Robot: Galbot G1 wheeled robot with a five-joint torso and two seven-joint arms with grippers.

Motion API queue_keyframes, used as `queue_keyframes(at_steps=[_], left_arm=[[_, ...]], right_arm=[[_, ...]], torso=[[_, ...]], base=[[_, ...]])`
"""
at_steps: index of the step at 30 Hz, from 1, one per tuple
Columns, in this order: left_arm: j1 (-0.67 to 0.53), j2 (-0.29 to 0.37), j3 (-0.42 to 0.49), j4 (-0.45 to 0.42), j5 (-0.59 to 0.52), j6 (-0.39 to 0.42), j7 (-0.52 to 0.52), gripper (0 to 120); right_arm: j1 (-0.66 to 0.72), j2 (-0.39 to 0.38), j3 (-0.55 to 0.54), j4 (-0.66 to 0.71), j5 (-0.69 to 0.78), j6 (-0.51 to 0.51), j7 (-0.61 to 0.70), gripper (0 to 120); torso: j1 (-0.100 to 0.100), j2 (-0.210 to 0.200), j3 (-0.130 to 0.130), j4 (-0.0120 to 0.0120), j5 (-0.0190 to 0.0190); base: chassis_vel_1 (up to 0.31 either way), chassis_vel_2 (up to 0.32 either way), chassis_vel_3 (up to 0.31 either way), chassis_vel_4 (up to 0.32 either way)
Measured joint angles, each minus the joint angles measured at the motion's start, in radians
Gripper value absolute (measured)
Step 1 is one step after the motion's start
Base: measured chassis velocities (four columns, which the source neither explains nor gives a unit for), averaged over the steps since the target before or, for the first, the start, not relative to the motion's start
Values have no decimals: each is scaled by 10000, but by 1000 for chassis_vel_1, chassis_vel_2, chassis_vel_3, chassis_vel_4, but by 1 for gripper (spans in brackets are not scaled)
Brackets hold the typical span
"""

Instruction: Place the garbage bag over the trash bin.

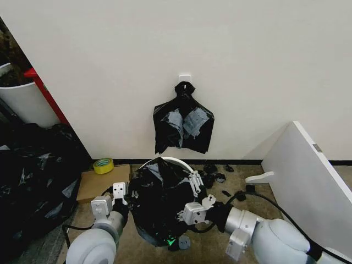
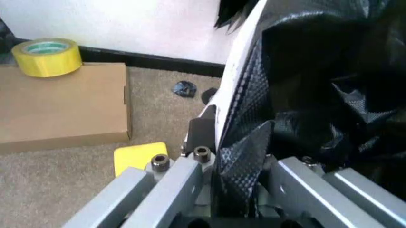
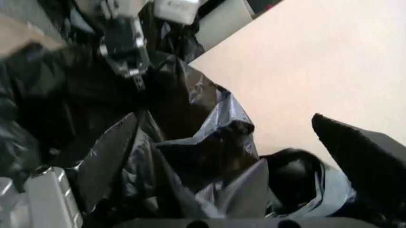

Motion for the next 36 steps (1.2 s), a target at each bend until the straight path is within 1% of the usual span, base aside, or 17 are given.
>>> queue_keyframes(at_steps=[3, 8, 9, 11, 13, 17, 19, 20, 21, 24, 25, 27, 29, 32, 33, 34, 36], left_arm=[[15, -38, 37, -8, 129, 46, 9, 1], [61, -48, 52, -63, 237, 54, 83, 1], [78, -47, 52, -79, 295, 55, 117, 1], [141, -42, 52, -121, 407, 42, 182, 1], [157, -43, 53, -131, 424, 37, 195, 1], [245, -67, 96, -179, 569, -44, 279, 1], [244, -73, 103, -180, 583, -82, 290, 1], [244, -73, 103, -180, 583, -82, 290, 1], [232, -79, 108, -180, 584, -101, 292, 1], [206, -113, 122, -180, 592, -129, 294, 1], [205, -127, 126, -180, 607, -137, 298, 1], [206, -128, 127, -180, 611, -139, 301, 1], [219, -129, 130, -180, 625, -151, 316, 1], [219, -112, 133, -180, 630, -165, 344, 1], [218, -99, 134, -180, 641, -171, 368, 1], [218, -99, 134, -180, 641, -171, 368, 1], [225, -76, 133, -180, 687, -192, 443, 1]], right_arm=[[473, 190, -445, -113, -907, 40, -360, 100], [789, 382, -889, -337, -1540, 23, -700, 100], [820, 412, -941, -413, -1616, -8, -741, 98], [875, 447, -1037, -572, -1732, -128, -801, 91], [890, 450, -1051, -607, -1760, -159, -805, 90], [934, 369, -962, -806, -1912, -448, -834, 70], [920, 291, -914, -801, -1916, -584, -910, 63], [920, 291, -914, -801, -1916, -584, -910, 63], [895, 228, -857, -775, -1922, -655, -1001, 56], [825, 98, -735, -686, -1961, -778, -1176, 46], [806, 42, -685, -661, -1967, -776, -1204, 41], [797, 27, -670, -651, -1964, -773, -1205, 39], [706, -12, -560, -591, -1896, -724, -1162, 27], [617, -2, -465, -594, -1848, -622, -1003, 18], [572, 0, -426, -614, -1824, -550, -935, 12], [572, 0, -426, -614, -1824, -550, -935, 12], [497, -2, -347, -625, -1670, -408, -783, 3]], torso=[[0, 0, 0, 1, 0], [0, 0, 0, 1, 1], [0, 0, 0, 1, 1], [0, 0, 0, 0, 1], [0, 0, 0, 0, 1], [0, 0, 0, 0, 1], [0, 0, 0, 0, 1], [0, 0, 0, 0, 1], [0, 0, 0, 0, 1], [0, 0, 0, 0, 1], [0, 0, 0, 0, 0], [0, 0, 0, 0, 1], [0, 0, 0, 0, 1], [0, 0, 0, 0, 1], [0, 0, 0, 0, 1], [0, 0, 0, 0, 1], [0, 0, 0, 0, 1]], base=[[0, 0, 0, 0], [0, 0, 0, 0], [0, 0, 0, 0], [0, 0, 0, 0], [0, 0, 0, 0], [0, 0, 0, 0], [0, 0, 0, 0], [0, 0, 0, 0], [0, 0, 0, 0], [0, 0, 0, 0], [0, 0, 0, 0], [0, 0, 0, 0], [0, 0, 0, 0], [0, 0, 0, 0], [0, 0, 0, 0], [0, 0, 0, 0], [0, 0, 0, 0]])
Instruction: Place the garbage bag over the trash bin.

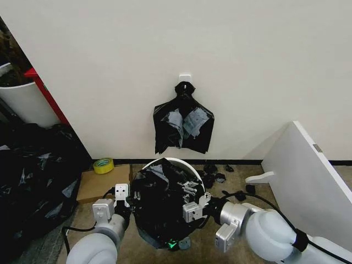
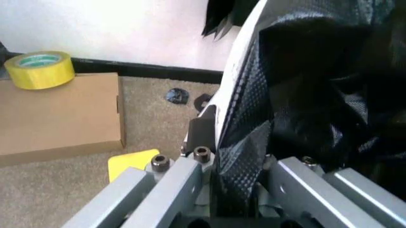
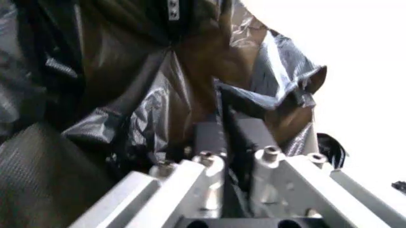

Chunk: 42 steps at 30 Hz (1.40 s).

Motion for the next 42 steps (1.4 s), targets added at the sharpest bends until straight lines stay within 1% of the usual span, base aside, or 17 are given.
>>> queue_keyframes(at_steps=[2, 4, 5, 6, 7, 11, 12, 13, 14, 16, 19, 23, 26, 31, 35, 37, 42], left_arm=[[21, 27, -9, 3, 53, -21, 75, 1], [76, 84, -37, 20, 183, -46, 242, 1], [111, 134, -52, 36, 288, -67, 359, 1], [111, 134, -52, 36, 288, -67, 359, 1], [148, 189, -67, 58, 404, -98, 499, 1], [267, 340, -82, 137, 866, -227, 942, 1], [282, 355, -81, 144, 929, -242, 1004, 1], [321, 394, -70, 159, 1110, -283, 1185, 1], [321, 394, -70, 159, 1110, -283, 1185, 1], [381, 443, -46, 167, 1351, -360, 1446, 1], [488, 503, -31, 166, 1742, -507, 1843, 1], [615, 581, 6, 126, 2176, -676, 2252, 1], [658, 650, 68, 122, 2566, -964, 2639, 1], [738, 720, 29, 121, 2902, -1394, 3205, 1], [766, 781, 25, 122, 3110, -1604, 3579, 1], [764, 795, 26, 122, 3199, -1767, 3806, 1], [706, 795, -2, 229, 3197, -2075, 3903, 1]], right_arm=[[-21, -7, 66, 29, 251, 82, 117, 0], [-11, -35, 158, 88, 892, 284, 348, 0], [21, -68, 233, 99, 1566, 614, 500, 0], [21, -68, 233, 99, 1566, 614, 500, 0], [53, -110, 307, 100, 2246, 963, 655, 0], [159, -218, 522, 109, 4363, 1606, 1064, 0], [174, -231, 539, 114, 4603, 1643, 1099, 0], [236, -266, 598, 130, 5305, 1715, 1218, 0], [236, -266, 598, 130, 5305, 1715, 1218, 0], [352, -278, 658, 98, 6309, 1753, 1432, 0], [589, -243, 722, -68, 7577, 1538, 1940, 0], [865, -211, 767, -428, 8200, 1401, 2289, 0], [983, -213, 802, -768, 8700, 1057, 2525, 0], [984, -150, 846, -1443, 8889, 948, 2666, 0], [1024, -154, 879, -1670, 8786, 953, 2664, 0], [1069, -189, 896, -1812, 8754, 737, 2774, 0], [903, -455, 1130, -2159, 8739, 605, 2867, 0]], torso=[[0, 0, 0, 0, 0], [0, 0, 0, 0, 0], [0, 0, 0, 1, 0], [0, 0, 0, 1, 0], [0, 0, 0, 1, -1], [0, 0, 0, 1, 0], [0, 0, 0, 1, 0], [0, 0, 0, 1, -1], [0, 0, 0, 1, -1], [0, 0, 0, 0, -1], [0, 0, 0, 0, -1], [0, 0, 0, 3, 0], [0, 0, 0, -1, 0], [0, 0, 0, 0, 0], [0, 0, 0, 0, 1], [0, 0, 0, 1, 0], [0, 0, 0, 1, 1]], base=[[0, 0, 0, 0], [0, 0, 0, 0], [0, 0, 0, 0], [0, 0, 0, 0], [0, 0, 0, 0], [0, 0, 0, 0], [0, 0, 0, 0], [0, 0, 0, 0], [0, 0, 0, 0], [0, 0, 0, 0], [0, 0, 0, 0], [0, 0, 0, 0], [0, 0, 0, 0], [0, 0, 0, 0], [0, 0, 0, 0], [0, 0, 0, 0], [0, 0, 0, 0]])
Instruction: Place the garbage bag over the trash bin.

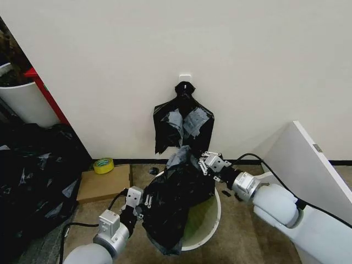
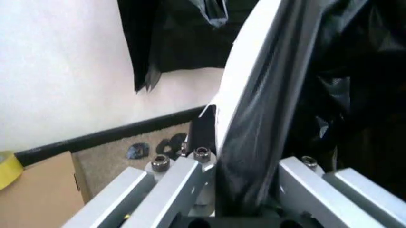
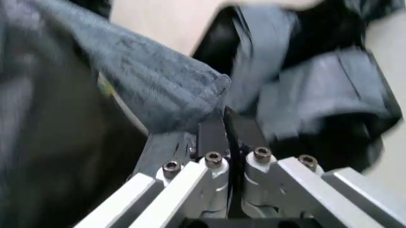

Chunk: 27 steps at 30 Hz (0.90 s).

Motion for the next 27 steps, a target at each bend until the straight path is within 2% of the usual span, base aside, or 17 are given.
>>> queue_keyframes(at_steps=[3, 9, 13, 16, 19, 20, 21, 23, 24, 27], left_arm=[[-49, -4, -28, 79, -89, -119, -6, 1], [-189, -59, -39, 186, -334, -297, 28, 1], [-173, -84, -64, 225, -441, -320, 9, 1], [-126, -139, -90, 198, -819, -245, -227, 1], [-123, -154, -99, 180, -892, -206, -276, 1], [-115, -163, -123, 164, -937, -166, -330, 1], [-110, -163, -130, 157, -943, -156, -346, 1], [-60, -160, -163, 121, -951, -111, -417, 1], [-60, -160, -163, 121, -951, -111, -417, 1], [-32, -184, -168, 117, -970, -87, -637, 1]], right_arm=[[-220, -184, 204, -49, 142, 41, -160, 0], [-1030, -546, 934, -181, 1458, 547, -1632, 0], [-1186, -610, 1160, -119, 2278, 533, -1901, 1], [-1251, -621, 1338, -66, 3156, 391, -1652, 16], [-1274, -608, 1399, -19, 3507, 245, -1482, 19], [-1331, -567, 1532, 36, 4198, -4, -1206, 27], [-1349, -565, 1567, 36, 4334, -39, -1187, 30], [-1451, -596, 1869, -79, 4984, 11, -1552, 41], [-1451, -596, 1869, -79, 4984, 11, -1552, 41], [-1474, -512, 2254, -93, 5893, -239, -1180, 54]], torso=[[0, 0, 0, 0, 0], [0, 0, 0, -2, 0], [0, 0, -1, -1, 0], [0, 0, 0, 1, 0], [0, 0, -1, 1, -1], [0, 0, -1, 0, -1], [0, 0, -1, 0, 0], [0, 0, -1, 0, 0], [0, 0, -1, 0, 0], [0, 0, -1, -1, 0]], base=[[0, 0, 0, 0], [0, 0, 0, 0], [0, 0, 0, 0], [0, 0, 0, 0], [0, 0, 0, 0], [0, 0, 0, 0], [0, 0, 0, 0], [0, 0, 0, 0], [0, 0, 0, 0], [0, 0, 0, 0]])
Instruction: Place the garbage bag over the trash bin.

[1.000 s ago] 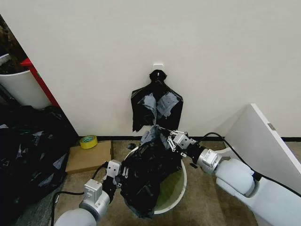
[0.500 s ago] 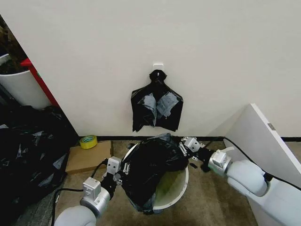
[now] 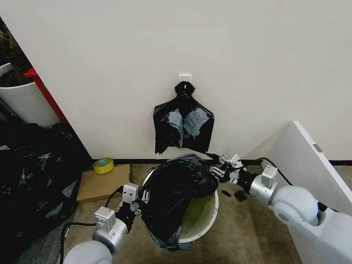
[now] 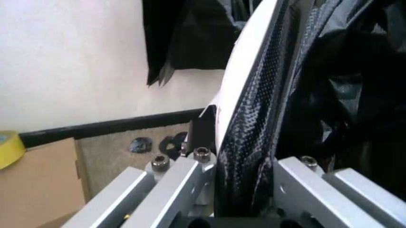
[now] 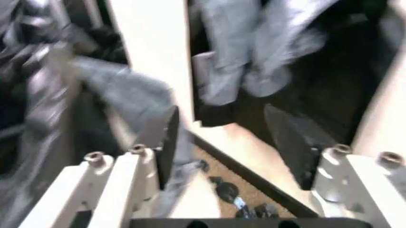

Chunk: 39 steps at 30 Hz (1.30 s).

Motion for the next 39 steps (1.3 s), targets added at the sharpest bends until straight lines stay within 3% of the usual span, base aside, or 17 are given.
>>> queue_keyframes(at_steps=[6, 10, 11, 14, 18, 29, 39], left_arm=[[-158, -185, 41, 121, -477, 16, -772, 1], [-377, -522, 93, 279, -1438, 86, -1957, 1], [-377, -522, 93, 279, -1438, 86, -1957, 1], [-678, -807, 208, 444, -2252, 130, -2738, 1], [-899, -890, 331, 643, -2447, 146, -2949, 1], [-820, -862, 315, 450, -2454, 172, -2800, 1], [-630, -760, 273, 208, -2331, 212, -2656, 1]], right_arm=[[-71, 249, 520, 221, 386, -132, 1002, 73], [-233, 561, 277, 2237, 80, -1022, 3680, 91], [-233, 561, 277, 2237, 80, -1022, 3680, 91], [-675, 886, -236, 3935, 349, -2487, 5439, 100], [-1373, 1176, -440, 4344, 1130, -3482, 5709, 100], [-1842, 2317, -1304, 4310, 1409, -3987, 5209, 99], [-1598, 2768, -1347, 3907, 2127, -3774, 5020, 75]], torso=[[1, 0, 1, 2, 0], [0, 0, 0, 3, 0], [0, 0, 0, 3, 0], [0, 0, 0, 2, -2], [0, 0, 0, -1, -1], [-1, 0, 0, 1, -2], [-1, 0, 0, 0, -1]], base=[[0, 0, 0, 0], [0, 0, 0, 0], [0, 0, 0, 0], [0, 0, 0, 0], [0, 0, 0, 0], [0, 0, 0, 0], [0, 0, 0, 0]])
